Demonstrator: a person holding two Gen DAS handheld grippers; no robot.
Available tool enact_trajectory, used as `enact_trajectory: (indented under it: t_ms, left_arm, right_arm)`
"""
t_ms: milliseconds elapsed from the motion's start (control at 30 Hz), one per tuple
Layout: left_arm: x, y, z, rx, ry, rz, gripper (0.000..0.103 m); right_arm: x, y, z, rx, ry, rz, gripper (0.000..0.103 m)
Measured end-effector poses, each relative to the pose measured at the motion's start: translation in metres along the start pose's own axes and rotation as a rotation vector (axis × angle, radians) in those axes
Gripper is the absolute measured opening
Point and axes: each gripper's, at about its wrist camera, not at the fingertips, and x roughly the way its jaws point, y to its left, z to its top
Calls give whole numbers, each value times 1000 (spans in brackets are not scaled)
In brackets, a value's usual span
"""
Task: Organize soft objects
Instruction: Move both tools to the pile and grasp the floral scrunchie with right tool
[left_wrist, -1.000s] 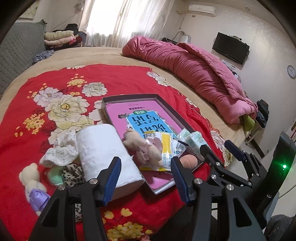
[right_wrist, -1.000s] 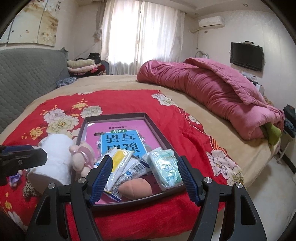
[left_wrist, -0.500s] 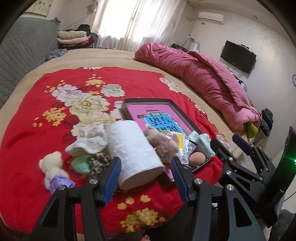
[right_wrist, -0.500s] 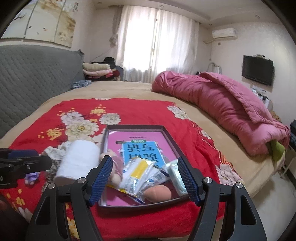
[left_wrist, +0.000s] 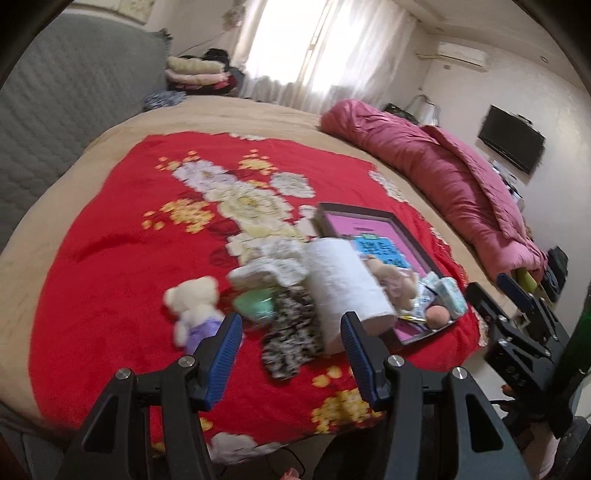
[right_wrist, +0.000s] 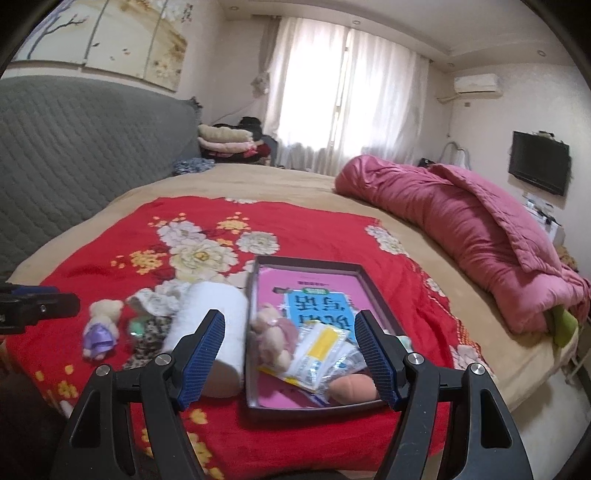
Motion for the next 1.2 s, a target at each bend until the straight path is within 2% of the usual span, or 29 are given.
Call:
enact_trajectory:
  t_ms: [267,500,767,867,1200]
  left_arm:
    - [5,40,-9,-78,22,66,55]
    - [27,56,-17,-106,71,88,55]
    - [65,76,-18,-150,125,103,55]
    - [76,84,-18,-172,138,93,55]
    - [95,98,-13,-209,148,52,55]
  right_arm:
    - [-3,42,3,-99,2,96,74]
    - [14,84,3,-214,31,175,74]
    - [69,128,3,-376,99,205,74]
    - [91,141,3,-429,118,187,74]
    - [157,166,4,-521,193,181,74]
